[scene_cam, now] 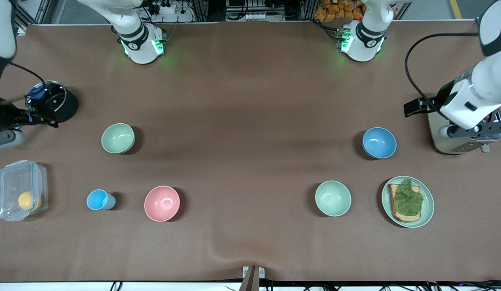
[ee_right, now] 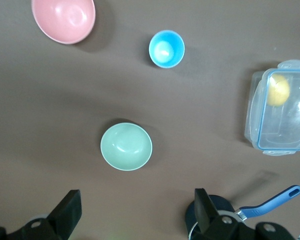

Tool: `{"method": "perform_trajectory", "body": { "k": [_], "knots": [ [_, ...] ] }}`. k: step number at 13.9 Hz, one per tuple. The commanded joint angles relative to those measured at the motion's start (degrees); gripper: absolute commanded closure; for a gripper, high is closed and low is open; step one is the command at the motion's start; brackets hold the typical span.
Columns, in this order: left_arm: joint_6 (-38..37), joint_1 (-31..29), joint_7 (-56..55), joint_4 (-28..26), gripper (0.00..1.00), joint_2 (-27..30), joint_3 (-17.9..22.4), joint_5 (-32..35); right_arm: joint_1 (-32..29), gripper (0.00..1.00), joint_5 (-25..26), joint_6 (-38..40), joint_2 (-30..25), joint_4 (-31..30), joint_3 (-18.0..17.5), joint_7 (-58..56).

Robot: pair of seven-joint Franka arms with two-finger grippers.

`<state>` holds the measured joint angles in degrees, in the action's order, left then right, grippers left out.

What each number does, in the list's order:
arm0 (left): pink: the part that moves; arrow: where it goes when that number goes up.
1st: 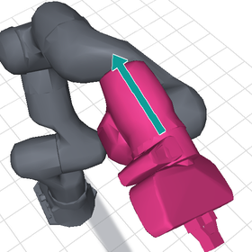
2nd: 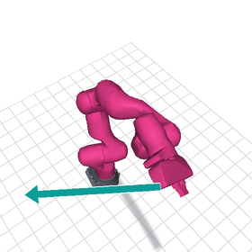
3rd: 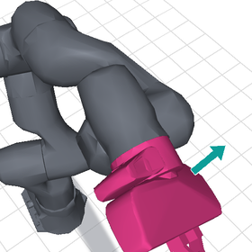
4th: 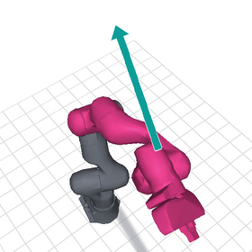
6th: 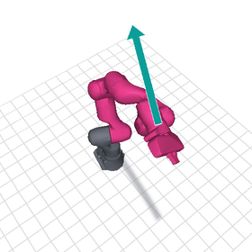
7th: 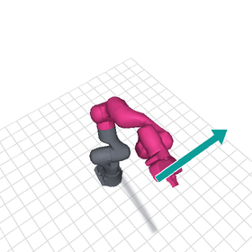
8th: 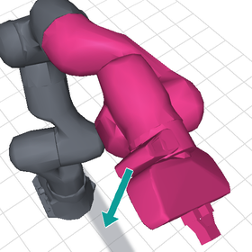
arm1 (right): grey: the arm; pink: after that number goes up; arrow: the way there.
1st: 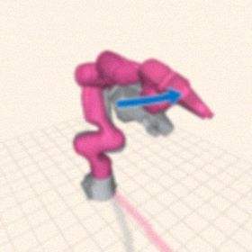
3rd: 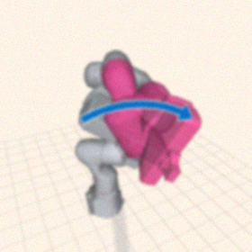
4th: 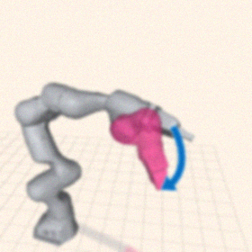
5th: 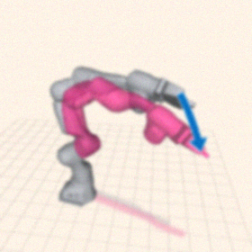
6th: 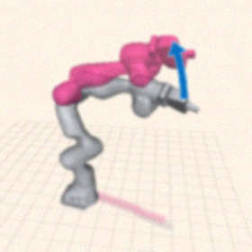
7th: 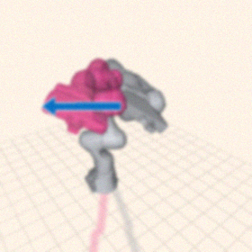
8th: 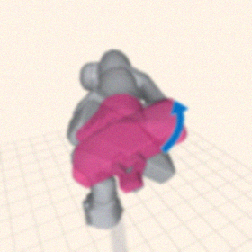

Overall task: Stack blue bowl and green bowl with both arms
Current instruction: 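Reach the right gripper to the green bowl while the left gripper reaches the blue bowl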

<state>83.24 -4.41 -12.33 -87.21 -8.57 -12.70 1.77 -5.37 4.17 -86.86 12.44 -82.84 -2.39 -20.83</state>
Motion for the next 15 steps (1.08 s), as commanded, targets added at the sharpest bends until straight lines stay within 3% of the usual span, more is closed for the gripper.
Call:
{"method": "perform_trajectory", "body": {
  "k": [1,4,8,11,13,15],
  "knots": [
    [3.3,-0.4,1.7,-4.4,0.0,0.5,-0.2,1.2,-2.4,0.0,0.7,-0.6,1.9,0.0,-0.9,-0.9],
    [11.3,-3.0,3.5,-12.3,0.0,1.4,-0.3,1.2,-3.6,0.0,-3.7,-7.2,-0.3,-9.1,-0.9,-0.9],
    [20.7,-3.9,5.4,-21.3,0.0,1.7,-0.3,1.2,-4.5,0.0,-6.1,-23.8,-8.4,-29.5,-0.8,-0.8],
    [30.0,-6.3,7.6,-28.6,0.0,1.2,-0.3,1.2,-6.2,0.0,-8.5,-28.4,-9.3,-37.2,-0.9,-1.0],
    [35.7,-8.2,8.5,-33.0,0.0,0.6,-0.2,1.2,-6.1,0.0,-8.7,-35.9,-11.0,-44.5,-0.9,-1.5],
    [37.1,-8.9,8.9,-33.5,0.0,-2.1,-0.1,1.2,-6.1,0.02,-8.8,-42.0,-10.9,-49.3,-0.8,-4.3]
  ]
}}
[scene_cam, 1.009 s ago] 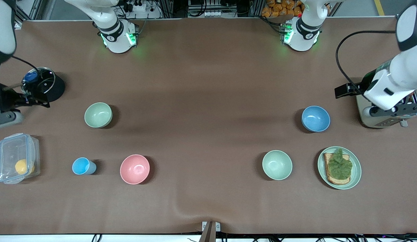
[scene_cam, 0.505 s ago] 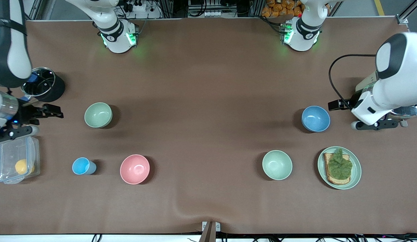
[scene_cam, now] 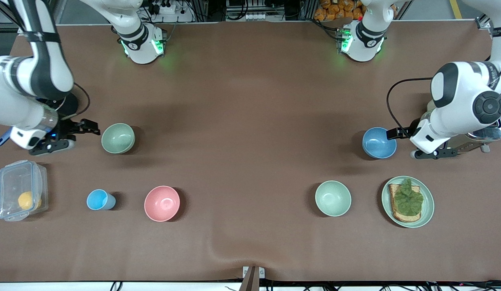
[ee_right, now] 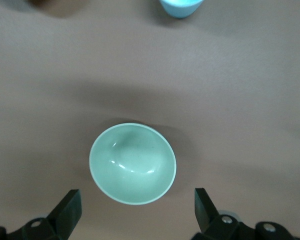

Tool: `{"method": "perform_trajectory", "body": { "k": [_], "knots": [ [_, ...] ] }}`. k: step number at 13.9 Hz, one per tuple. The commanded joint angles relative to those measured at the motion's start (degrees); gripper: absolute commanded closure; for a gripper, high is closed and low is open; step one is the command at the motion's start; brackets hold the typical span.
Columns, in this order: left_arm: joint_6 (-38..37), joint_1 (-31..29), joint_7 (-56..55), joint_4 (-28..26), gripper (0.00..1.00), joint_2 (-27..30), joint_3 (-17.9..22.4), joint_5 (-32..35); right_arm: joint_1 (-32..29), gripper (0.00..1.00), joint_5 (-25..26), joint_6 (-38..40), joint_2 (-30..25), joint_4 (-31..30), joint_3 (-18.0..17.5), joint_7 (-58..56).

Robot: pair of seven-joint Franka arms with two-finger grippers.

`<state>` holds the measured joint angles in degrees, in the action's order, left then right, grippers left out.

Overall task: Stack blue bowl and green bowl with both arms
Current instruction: 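Grasp the green bowl with the right gripper while the left gripper grasps the blue bowl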

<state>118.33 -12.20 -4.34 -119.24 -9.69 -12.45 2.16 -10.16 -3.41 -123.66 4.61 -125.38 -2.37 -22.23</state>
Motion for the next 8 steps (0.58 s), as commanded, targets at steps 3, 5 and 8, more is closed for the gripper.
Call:
{"method": "perform_trajectory", "body": {
  "k": [3,5,8],
  "knots": [
    [3.8,-2.2,1.1,-1.5,0.0,-4.1,-0.5,0.8,-1.8,0.06,-1.2,-16.7,-2.0,-13.6,-0.7,-3.4],
    [4.6,-3.0,1.3,-1.6,0.0,-5.4,-0.3,0.9,-2.8,0.1,-1.2,-19.1,-0.4,-14.6,-0.7,-4.1],
    [6.3,-4.1,2.7,-1.6,0.0,-8.1,-0.3,0.9,-5.3,0.14,-1.2,-25.6,5.7,-14.3,-0.8,-6.1]
  ]
}}
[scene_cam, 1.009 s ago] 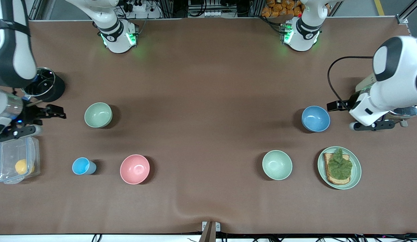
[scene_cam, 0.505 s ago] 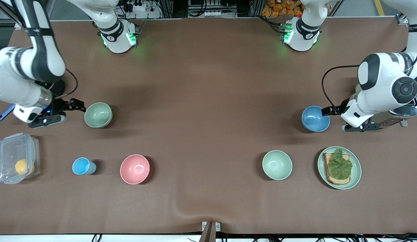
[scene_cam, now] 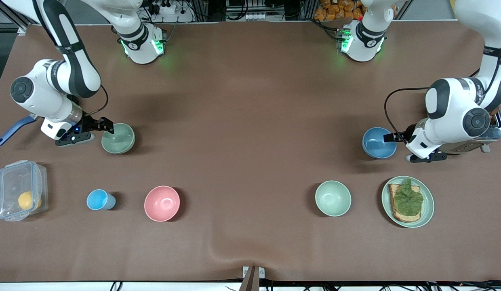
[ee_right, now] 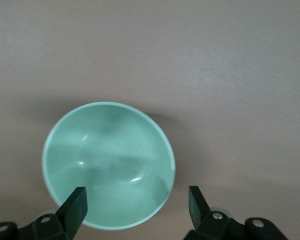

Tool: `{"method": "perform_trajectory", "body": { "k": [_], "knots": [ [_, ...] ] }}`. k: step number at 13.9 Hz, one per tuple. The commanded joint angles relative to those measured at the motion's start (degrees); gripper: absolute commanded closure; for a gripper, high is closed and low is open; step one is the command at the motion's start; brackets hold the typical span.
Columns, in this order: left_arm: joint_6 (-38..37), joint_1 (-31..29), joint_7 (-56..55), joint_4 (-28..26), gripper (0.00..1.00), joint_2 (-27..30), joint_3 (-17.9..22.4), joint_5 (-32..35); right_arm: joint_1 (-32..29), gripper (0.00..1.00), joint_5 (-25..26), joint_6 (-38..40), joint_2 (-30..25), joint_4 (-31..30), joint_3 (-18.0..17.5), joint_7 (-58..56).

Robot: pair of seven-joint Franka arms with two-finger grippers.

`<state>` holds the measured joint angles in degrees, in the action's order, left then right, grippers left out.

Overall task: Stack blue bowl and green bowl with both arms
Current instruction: 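Grasp the green bowl with the right gripper while the left gripper grasps the blue bowl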

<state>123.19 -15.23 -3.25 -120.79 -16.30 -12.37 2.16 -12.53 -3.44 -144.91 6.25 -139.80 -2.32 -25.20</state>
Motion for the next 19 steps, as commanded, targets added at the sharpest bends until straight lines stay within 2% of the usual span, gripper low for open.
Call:
{"method": "perform_trajectory", "body": {
  "k": [1,4,5,7,8,9,12,14,16,19],
  "knots": [
    [2.0,-1.1,1.6,-0.1,0.0,-2.2,-0.3,0.9,-3.3,0.19,-1.2,-5.5,5.7,0.1,-0.8,-3.1],
    [3.3,-1.9,1.6,0.0,0.04,-4.1,-0.4,3.7,-3.3,0.42,-6.8,-5.7,7.7,0.4,-0.8,-2.6],
    [3.4,-1.9,1.6,0.1,0.07,-4.7,-0.4,4.3,-3.3,0.45,-8.0,-5.7,8.5,0.8,-0.8,-2.6],
    [3.5,-2.2,1.6,0.1,0.1,-5.3,-0.5,4.3,-3.5,0.61,-8.2,-5.7,9.1,0.8,-0.8,-2.5],
    [3.5,-2.2,1.6,0.2,0.11,-5.6,-0.4,4.3,-3.5,0.91,-8.5,-5.7,9.3,0.8,-0.8,-2.5],
    [3.5,-2.2,1.6,0.2,0.15,-5.7,-0.4,4.3,-3.6,1.0,-9.3,-5.6,9.4,0.8,-0.8,-2.5],
    [3.5,-2.2,1.6,0.4,0.27,-6.6,-0.4,4.3,-3.6,1.0,-12.1,-2.9,9.7,2.7,-0.8,-2.0],
    [3.5,-2.2,1.6,0.6,0.37,-6.9,-0.4,4.3,-3.4,1.0,-12.7,5.5,9.2,7.2,-0.8,3.7],
    [3.5,-2.1,1.5,0.6,0.52,-6.9,-0.4,4.3,-3.1,1.0,-12.7,13.2,8.8,11.0,-0.8,9.5],
    [3.5,-2.1,1.4,0.8,0.83,-7.0,-0.4,4.3,-2.6,1.0,-12.9,15.2,8.2,11.4,-1.5,15.3]
  ]
}}
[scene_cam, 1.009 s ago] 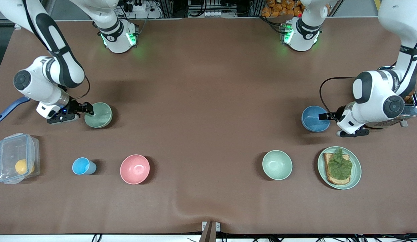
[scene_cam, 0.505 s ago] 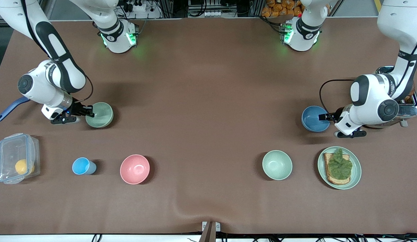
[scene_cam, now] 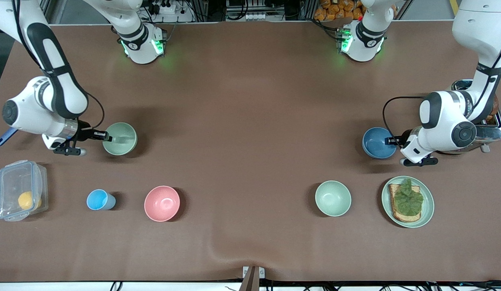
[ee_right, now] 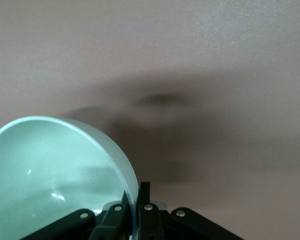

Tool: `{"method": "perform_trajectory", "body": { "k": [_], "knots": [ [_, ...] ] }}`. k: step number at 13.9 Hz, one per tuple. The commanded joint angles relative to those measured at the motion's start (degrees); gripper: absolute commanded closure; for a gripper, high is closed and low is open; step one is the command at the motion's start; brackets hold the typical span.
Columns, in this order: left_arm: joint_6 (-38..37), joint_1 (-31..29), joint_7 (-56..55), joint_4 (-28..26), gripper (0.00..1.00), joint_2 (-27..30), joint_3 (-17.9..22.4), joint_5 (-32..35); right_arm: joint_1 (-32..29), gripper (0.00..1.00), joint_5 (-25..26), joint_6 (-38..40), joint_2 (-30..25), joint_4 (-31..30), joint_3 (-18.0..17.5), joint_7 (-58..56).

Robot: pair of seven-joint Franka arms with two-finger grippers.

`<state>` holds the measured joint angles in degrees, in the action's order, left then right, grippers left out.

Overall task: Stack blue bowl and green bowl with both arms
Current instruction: 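Grasp the green bowl with the right gripper while the left gripper grasps the blue bowl, then carry the green bowl with the right gripper while the left gripper carries the blue bowl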

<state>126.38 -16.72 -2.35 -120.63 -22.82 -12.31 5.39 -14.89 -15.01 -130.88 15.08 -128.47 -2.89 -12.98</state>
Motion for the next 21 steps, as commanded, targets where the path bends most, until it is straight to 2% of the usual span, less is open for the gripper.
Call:
{"method": "perform_trajectory", "body": {
  "k": [1,2,5,9,12,14,17,19,21],
  "knots": [
    [0.4,-0.6,0.5,0.7,0.92,-0.5,-0.5,1.0,0.0,1.0,-2.2,1.2,-0.8,0.1,-1.0,4.3],
    [0.4,-0.5,0.5,0.7,1.0,-0.5,-0.5,1.0,0.9,1.0,-3.9,1.4,-1.1,0.0,-1.1,5.6],
    [0.4,-0.2,-0.2,1.0,1.0,-0.4,-0.7,1.0,3.4,1.0,-8.6,3.2,-2.2,-0.2,-1.0,10.8],
    [-0.7,0.1,0.1,2.8,1.0,0.6,-0.9,0.3,12.5,1.0,-11.1,4.1,-6.2,-0.5,-1.1,29.7],
    [-3.1,0.0,0.1,5.2,1.0,1.0,-1.7,0.1,19.3,1.0,-17.0,2.8,-7.6,-0.4,-1.2,37.2],
    [-4.0,0.0,0.1,6.6,1.0,1.5,-1.9,0.1,23.0,1.0,-17.1,-0.1,-7.6,-0.4,-1.4,44.6],
    [-4.4,0.1,-0.3,9.9,1.0,2.0,-3.6,0.1,31.8,1.0,-17.1,-8.0,-6.0,-0.6,-1.3,55.3],
    [-8.1,0.6,-1.8,14.2,1.0,1.6,-4.9,0.0,37.7,1.0,-17.1,-14.5,-4.2,-0.4,-1.3,63.1],
    [-12.2,1.7,-4.2,18.4,1.0,1.4,-5.8,-0.1,41.9,1.0,-17.1,-16.9,-2.8,0.8,-1.2,68.2]
  ]
}}
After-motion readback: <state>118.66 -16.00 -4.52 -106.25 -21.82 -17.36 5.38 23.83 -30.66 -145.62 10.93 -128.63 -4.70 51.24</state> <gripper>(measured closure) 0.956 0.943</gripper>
